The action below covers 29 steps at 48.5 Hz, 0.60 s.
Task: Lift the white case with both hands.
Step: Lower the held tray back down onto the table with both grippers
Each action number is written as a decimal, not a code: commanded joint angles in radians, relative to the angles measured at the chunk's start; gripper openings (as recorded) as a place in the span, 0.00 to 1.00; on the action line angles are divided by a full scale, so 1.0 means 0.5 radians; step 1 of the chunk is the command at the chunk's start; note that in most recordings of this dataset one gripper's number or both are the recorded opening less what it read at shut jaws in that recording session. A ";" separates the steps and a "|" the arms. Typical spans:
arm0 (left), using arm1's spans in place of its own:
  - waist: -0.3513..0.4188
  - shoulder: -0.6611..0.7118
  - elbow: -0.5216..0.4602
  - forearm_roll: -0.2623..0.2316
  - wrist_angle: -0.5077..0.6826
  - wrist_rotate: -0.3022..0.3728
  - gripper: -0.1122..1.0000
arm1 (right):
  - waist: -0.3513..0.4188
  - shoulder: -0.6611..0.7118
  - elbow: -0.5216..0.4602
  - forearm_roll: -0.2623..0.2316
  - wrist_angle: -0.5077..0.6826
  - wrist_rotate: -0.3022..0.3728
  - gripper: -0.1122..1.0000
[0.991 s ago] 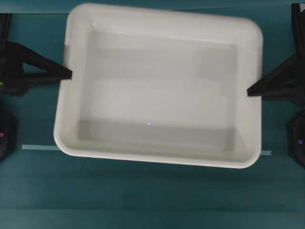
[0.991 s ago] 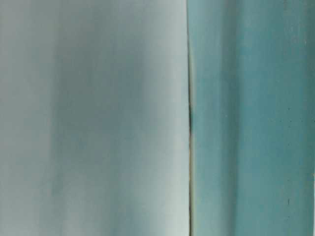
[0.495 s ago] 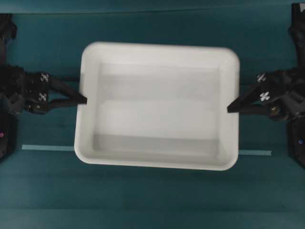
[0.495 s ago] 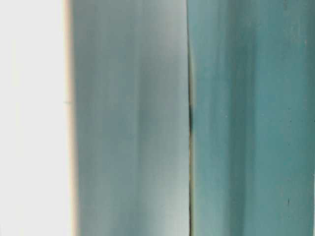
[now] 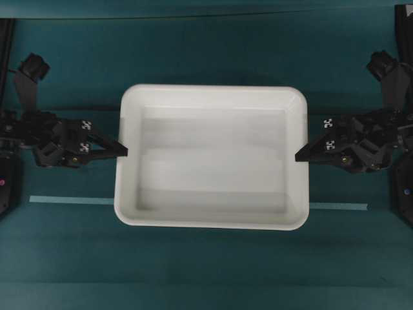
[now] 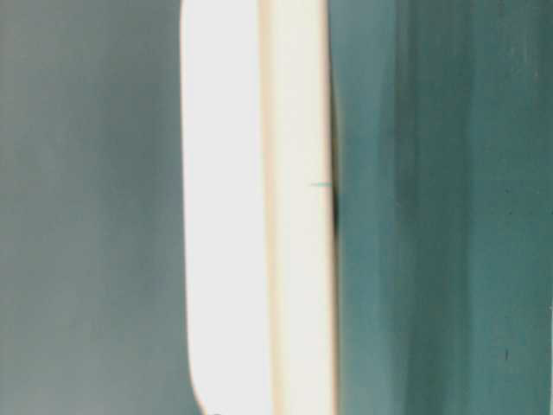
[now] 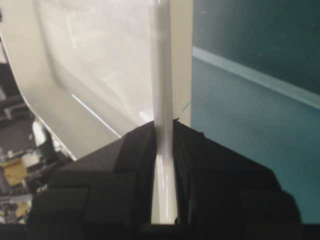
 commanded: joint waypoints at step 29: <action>-0.104 0.574 0.083 0.000 -0.110 0.000 0.15 | 0.074 0.534 0.132 -0.003 -0.224 -0.166 0.20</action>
